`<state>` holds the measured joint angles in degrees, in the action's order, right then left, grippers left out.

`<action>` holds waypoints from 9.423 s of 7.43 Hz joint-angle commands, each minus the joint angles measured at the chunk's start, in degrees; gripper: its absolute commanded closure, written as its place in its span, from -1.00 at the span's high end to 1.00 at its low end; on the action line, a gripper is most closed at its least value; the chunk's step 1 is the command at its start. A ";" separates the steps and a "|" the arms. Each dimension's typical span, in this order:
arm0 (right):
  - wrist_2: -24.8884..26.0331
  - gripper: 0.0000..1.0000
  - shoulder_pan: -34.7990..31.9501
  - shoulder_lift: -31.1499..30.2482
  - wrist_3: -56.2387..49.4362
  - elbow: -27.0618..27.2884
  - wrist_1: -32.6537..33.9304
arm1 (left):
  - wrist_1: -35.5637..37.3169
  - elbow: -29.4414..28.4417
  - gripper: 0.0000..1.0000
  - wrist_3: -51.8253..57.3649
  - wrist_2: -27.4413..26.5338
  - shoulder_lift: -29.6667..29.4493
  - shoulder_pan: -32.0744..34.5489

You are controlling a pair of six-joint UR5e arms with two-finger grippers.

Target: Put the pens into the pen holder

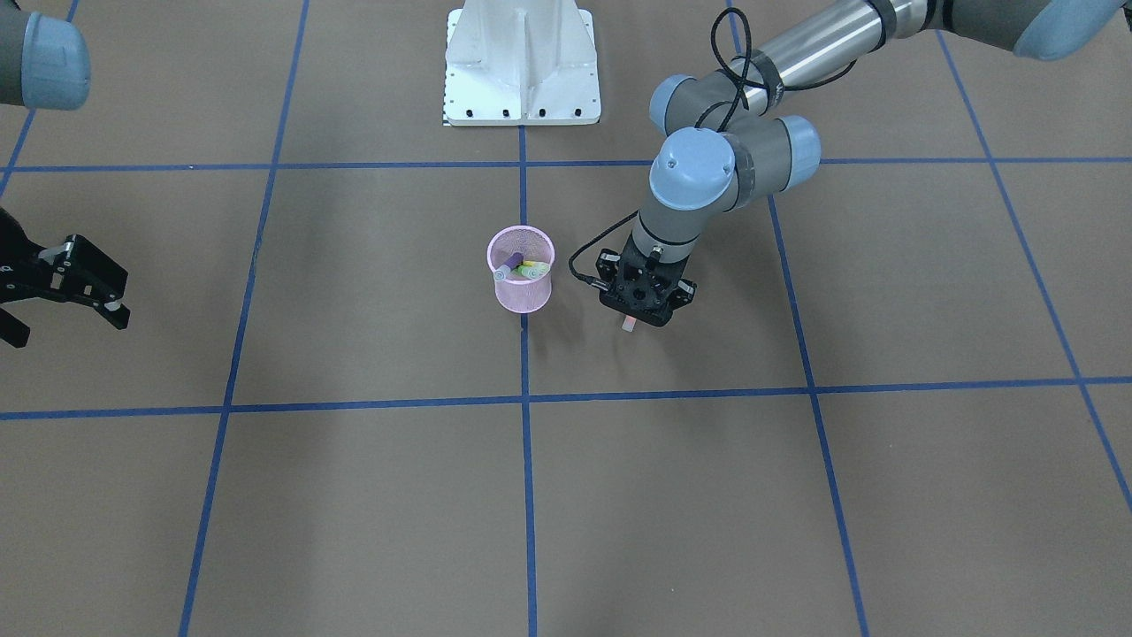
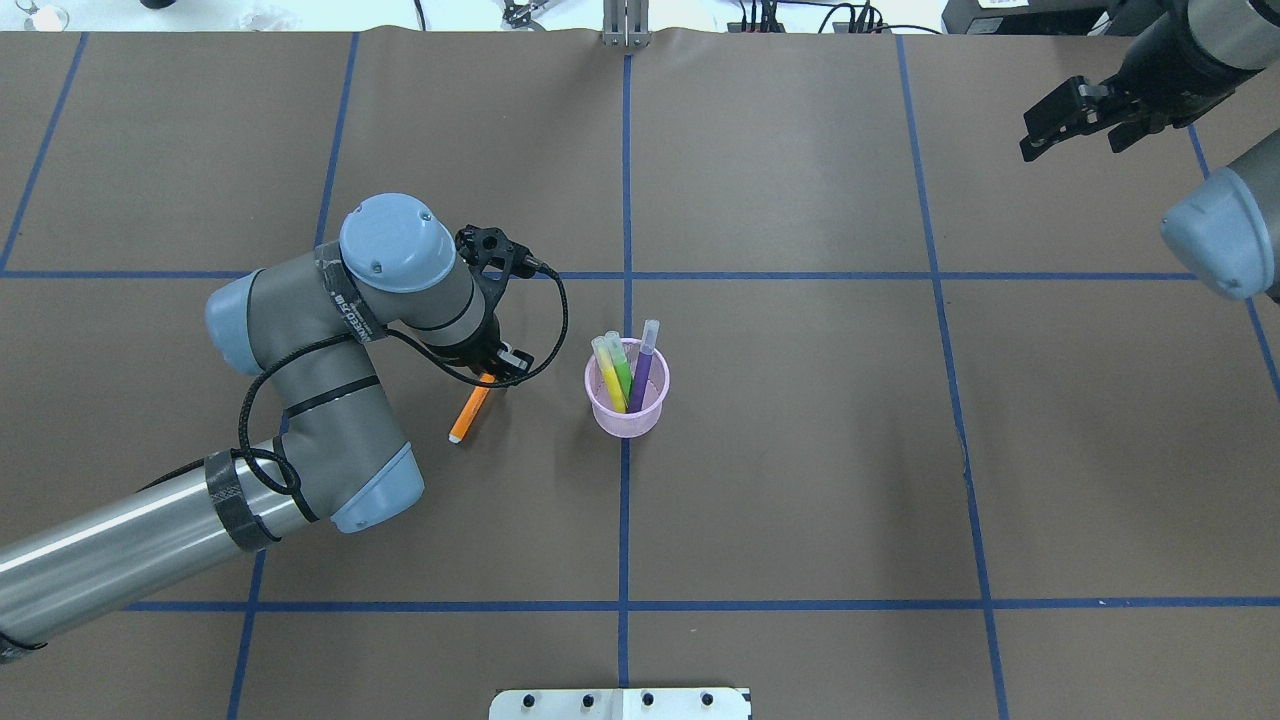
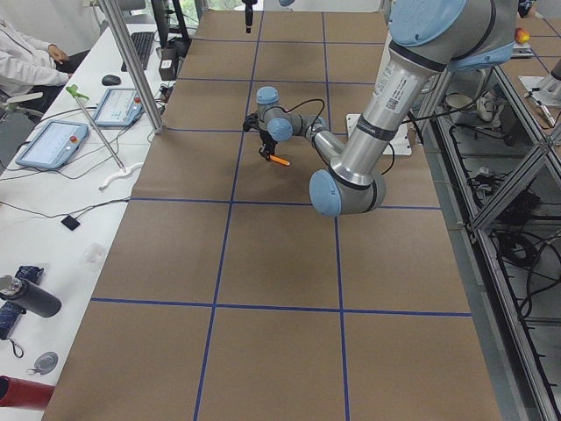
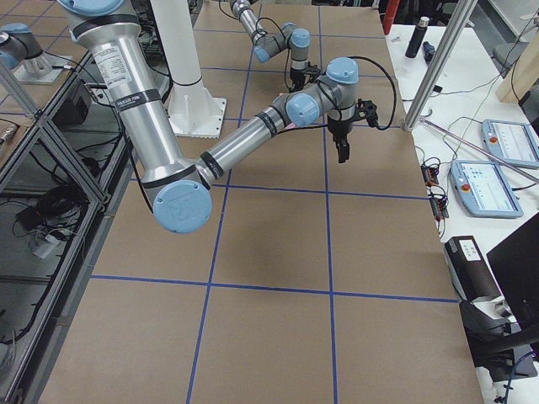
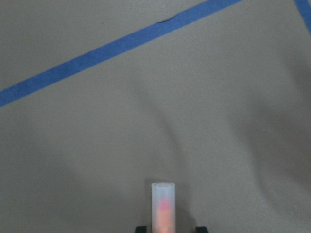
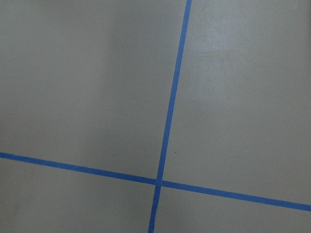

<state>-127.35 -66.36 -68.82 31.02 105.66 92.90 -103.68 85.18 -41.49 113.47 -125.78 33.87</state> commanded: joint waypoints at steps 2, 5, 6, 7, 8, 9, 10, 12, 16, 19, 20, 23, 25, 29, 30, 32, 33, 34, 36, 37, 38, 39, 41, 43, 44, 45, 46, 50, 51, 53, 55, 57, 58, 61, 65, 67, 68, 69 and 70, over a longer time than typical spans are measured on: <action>0.09 1.00 0.09 0.00 0.00 -0.01 0.00 | -0.03 -0.19 -0.33 0.00 0.00 -0.08 -0.04; 0.00 1.00 0.00 0.09 0.00 -0.01 0.00 | 0.06 1.30 -1.00 0.00 0.00 -0.17 0.31; 0.00 1.00 -0.17 0.09 0.00 -0.01 0.00 | 0.06 4.18 -1.00 0.44 -0.17 -0.08 1.80; 0.00 1.00 -0.18 0.09 0.00 -0.01 0.00 | 0.06 8.73 -1.00 0.53 -0.18 0.00 3.55; 0.00 1.00 -0.26 0.09 0.00 -0.01 0.00 | 0.14 14.09 -1.00 0.44 -0.09 0.00 4.35; 0.00 1.00 -0.44 0.00 0.00 -0.01 0.00 | -0.03 18.58 -1.00 -0.17 0.00 0.18 4.45; 0.00 1.00 -0.61 -0.09 0.00 -0.01 0.00 | -2.64 20.45 -1.00 -0.61 -0.70 0.01 4.10; -0.09 1.00 -1.66 -0.61 -2.00 -0.10 0.17 | -22.70 15.23 -1.00 -4.82 -4.83 0.27 3.31; -0.61 1.00 -3.42 -1.76 -3.95 -0.10 0.18 | -49.91 4.76 -1.00 -4.13 -18.85 0.97 -3.96; -0.61 1.00 -3.60 -1.76 -4.30 -0.19 0.18 | -54.44 1.83 -1.00 -4.13 -21.80 1.58 -6.01; -0.61 1.00 -3.60 -1.76 -4.30 -0.10 0.18 | -54.44 1.92 -0.77 -4.13 -21.80 1.59 -6.01; -0.61 1.00 -3.69 -1.76 -4.30 -0.19 0.18 | -54.35 2.01 1.00 -7.53 -21.80 1.50 -6.54; -0.70 1.00 -4.39 -1.85 -4.48 -0.45 0.18 | -53.91 2.36 1.00 -10.10 -21.71 1.93 -6.19; -5.62 1.00 -16.05 -6.30 -24.46 -9.32 0.00 | -21.77 17.60 1.00 -8.27 -4.63 10.45 6.33; -5.54 1.00 -18.61 -9.98 -29.48 -9.42 0.00 | -10.60 22.79 1.00 -1.04 0.39 12.03 9.08; -4.66 1.00 -21.78 -18.59 -39.06 -9.94 -0.61 | 6.39 30.63 1.00 11.98 4.02 17.73 15.39; -4.57 1.00 -23.97 -21.59 -41.46 -10.82 -0.44 | 11.43 30.92 1.00 19.53 8.31 20.02 20.91; -4.57 1.00 -24.78 -24.67 -41.48 -10.82 -0.61 | 12.35 30.40 1.00 28.56 11.74 24.57 27.50; -4.39 1.00 -25.49 -26.80 -41.22 -10.91 -0.70 | 16.11 27.42 1.00 43.53 18.44 30.83 41.21; -3.96 1.00 -25.49 -26.72 -41.22 -11.35 -0.79 | 19.71 25.93 1.00 50.99 18.46 32.59 46.75; -3.95 1.00 -25.49 -26.72 -41.22 -11.53 -0.79 | 21.14 25.13 1.00 54.20 17.85 36.18 48.46; -3.95 1.00 -25.49 -26.72 -41.22 -11.53 -0.79 | 21.93 21.65 1.00 54.14 16.80 37.78 51.26; -3.95 1.00 -25.49 -26.46 -40.87 -11.88 -0.79 | 21.50 17.48 1.00 54.67 16.70 38.58 54.02; -4.04 1.00 -25.49 -26.20 -40.69 -12.76 -0.79 | 20.89 15.54 1.00 54.14 16.79 41.48 54.45; -4.04 1.00 -25.49 -25.93 -40.69 -12.58 -0.79 | 20.80 16.15 1.00 54.32 17.05 42.97 55.07; -4.04 1.00 -25.49 -25.84 -40.69 -12.06 -0.79 | 20.97 16.94 1.00 54.06 17.14 43.33 55.25; -4.13 1.00 -25.49 -25.84 -40.69 -12.06 -0.88 | 20.97 16.17 1.00 53.97 17.14 43.16 55.16; -4.13 1.00 -25.49 -25.93 -41.12 -11.62 -0.97 | 20.89 16.95 1.00 54.41 16.96 43.07 55.07; -4.04 1.00 -25.49 -26.45 -41.22 -11.35 -0.97 | 20.80 16.52 1.00 54.41 16.88 42.98 54.90; -3.87 1.00 -25.49 -26.81 -41.31 -11.09 -0.88 | 20.80 16.69 1.00 54.50 17.14 43.85 54.98; -3.87 1.00 -25.49 -26.98 -40.69 -11.09 -0.88 | 20.80 16.42 1.00 54.15 17.14 43.86 54.98; -4.13 1.00 -25.49 -26.98 -40.69 -10.74 -0.88 | 20.80 16.42 1.00 54.06 17.14 43.86 54.90; -3.96 1.00 -25.49 -26.98 -40.69 -10.74 -0.88 | 20.80 16.34 1.00 54.14 17.14 43.95 54.98; -3.87 1.00 -25.49 -26.98 -40.69 -11.08 -0.88 | 20.80 16.25 1.00 53.97 17.14 43.95 54.98; -3.95 1.00 -25.49 -26.98 -40.78 -11.26 -0.88 | 20.80 16.42 1.00 54.14 17.05 43.95 54.90; -3.95 1.00 -25.49 -26.98 -40.95 -11.26 -0.88 | 20.89 16.42 1.00 54.23 17.05 43.95 54.90; -3.95 1.00 -25.49 -26.98 -40.87 -11.26 -0.88 | 20.80 16.42 1.00 54.32 17.05 43.95 54.98; -3.95 1.00 -25.49 -26.98 -40.87 -11.18 -0.88 | 20.80 16.42 1.00 54.32 17.14 43.95 54.98; -3.95 1.00 -25.49 -26.98 -40.95 -11.26 -0.88 | 20.80 16.42 1.00 54.32 17.14 43.95 54.98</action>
<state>-131.31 -91.85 -95.80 -9.87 94.41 92.02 -82.87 101.60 12.82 130.57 -81.83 88.84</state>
